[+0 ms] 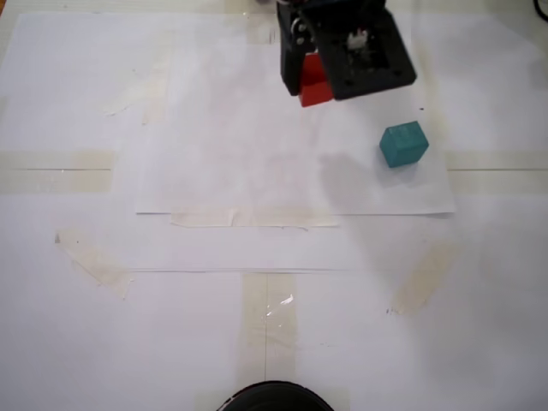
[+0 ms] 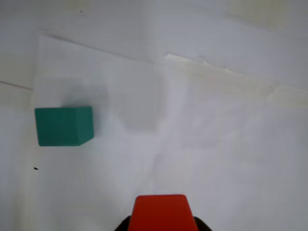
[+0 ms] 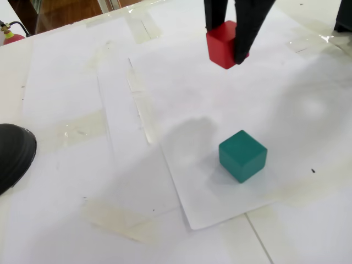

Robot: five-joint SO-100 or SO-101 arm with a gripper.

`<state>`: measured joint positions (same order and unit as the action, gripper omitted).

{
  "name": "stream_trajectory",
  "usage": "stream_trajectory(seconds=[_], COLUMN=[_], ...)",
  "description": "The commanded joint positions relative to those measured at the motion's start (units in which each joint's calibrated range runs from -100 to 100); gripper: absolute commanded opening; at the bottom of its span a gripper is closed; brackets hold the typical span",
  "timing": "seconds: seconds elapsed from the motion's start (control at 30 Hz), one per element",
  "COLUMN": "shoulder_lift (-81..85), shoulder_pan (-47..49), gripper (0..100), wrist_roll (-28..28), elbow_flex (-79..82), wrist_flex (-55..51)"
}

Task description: Put the red cube on the top of the blue cube.

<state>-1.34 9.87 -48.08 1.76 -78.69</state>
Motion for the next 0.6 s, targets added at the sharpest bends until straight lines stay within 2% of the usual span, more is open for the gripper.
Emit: stream_trajectory(seconds=[0.0, 0.57], shoulder_lift=[3.5, -8.0], shoulder_pan=[2.5, 13.8], gripper=[12, 12], wrist_roll=[-1.1, -5.2], elbow_flex=[-7.6, -23.4], wrist_flex=[-1.1, -0.8])
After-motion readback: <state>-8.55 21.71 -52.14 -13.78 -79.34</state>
